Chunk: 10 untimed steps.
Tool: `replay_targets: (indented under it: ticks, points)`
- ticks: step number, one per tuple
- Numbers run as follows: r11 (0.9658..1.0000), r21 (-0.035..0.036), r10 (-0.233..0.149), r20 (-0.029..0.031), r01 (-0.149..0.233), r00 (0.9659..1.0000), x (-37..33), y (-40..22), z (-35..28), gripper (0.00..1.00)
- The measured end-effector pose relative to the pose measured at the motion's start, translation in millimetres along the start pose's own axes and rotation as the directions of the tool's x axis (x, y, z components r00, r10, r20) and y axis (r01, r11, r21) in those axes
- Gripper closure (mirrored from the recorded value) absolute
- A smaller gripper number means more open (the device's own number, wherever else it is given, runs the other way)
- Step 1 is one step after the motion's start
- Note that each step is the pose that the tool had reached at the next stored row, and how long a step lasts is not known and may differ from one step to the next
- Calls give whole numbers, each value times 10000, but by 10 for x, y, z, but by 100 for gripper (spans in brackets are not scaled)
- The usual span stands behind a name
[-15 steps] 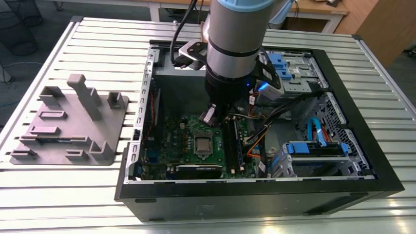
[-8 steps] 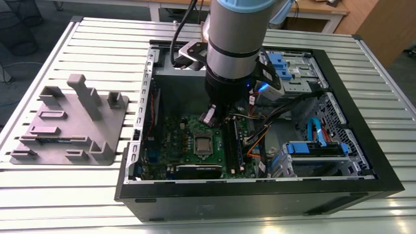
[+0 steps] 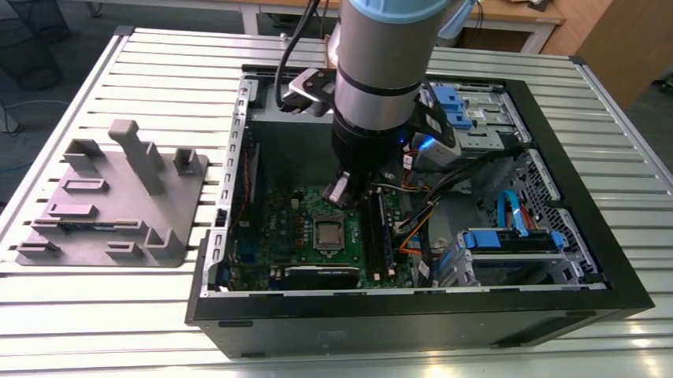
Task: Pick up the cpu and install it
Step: 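Install the first cpu locking lever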
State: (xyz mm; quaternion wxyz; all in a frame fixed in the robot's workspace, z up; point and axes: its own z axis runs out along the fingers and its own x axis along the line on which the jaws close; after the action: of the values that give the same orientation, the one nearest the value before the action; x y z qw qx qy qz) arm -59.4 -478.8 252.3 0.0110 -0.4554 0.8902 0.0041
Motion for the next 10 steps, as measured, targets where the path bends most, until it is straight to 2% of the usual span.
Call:
replay_targets:
  ticks: [10]
  points:
    - [10000, 0, 0, 1, 0, 10000, 10, -7, 0, 89]
